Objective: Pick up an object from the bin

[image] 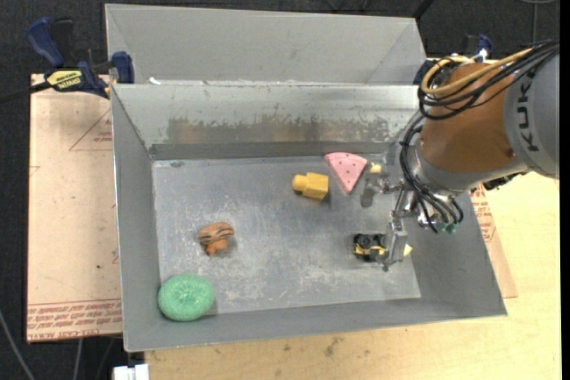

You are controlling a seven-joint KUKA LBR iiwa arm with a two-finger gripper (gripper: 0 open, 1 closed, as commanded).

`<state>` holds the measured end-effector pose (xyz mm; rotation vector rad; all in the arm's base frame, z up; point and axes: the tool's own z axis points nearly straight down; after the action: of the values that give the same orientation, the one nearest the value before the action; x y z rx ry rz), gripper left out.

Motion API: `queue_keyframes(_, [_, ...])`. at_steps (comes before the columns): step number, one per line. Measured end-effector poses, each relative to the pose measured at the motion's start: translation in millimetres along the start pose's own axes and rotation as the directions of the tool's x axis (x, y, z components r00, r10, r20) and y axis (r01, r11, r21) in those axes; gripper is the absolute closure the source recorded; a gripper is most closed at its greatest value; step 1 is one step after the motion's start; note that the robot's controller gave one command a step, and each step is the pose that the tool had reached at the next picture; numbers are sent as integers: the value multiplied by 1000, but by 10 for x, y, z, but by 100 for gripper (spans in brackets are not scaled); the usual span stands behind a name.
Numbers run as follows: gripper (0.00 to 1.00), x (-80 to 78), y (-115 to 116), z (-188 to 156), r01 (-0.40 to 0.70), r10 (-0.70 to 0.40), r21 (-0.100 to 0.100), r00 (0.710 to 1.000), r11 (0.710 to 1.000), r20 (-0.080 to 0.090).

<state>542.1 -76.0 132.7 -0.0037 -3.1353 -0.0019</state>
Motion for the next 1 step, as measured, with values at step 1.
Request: queue_keyframes(1, [0, -14, 3, -45, 2, -2, 1, 1000, 1000, 7])
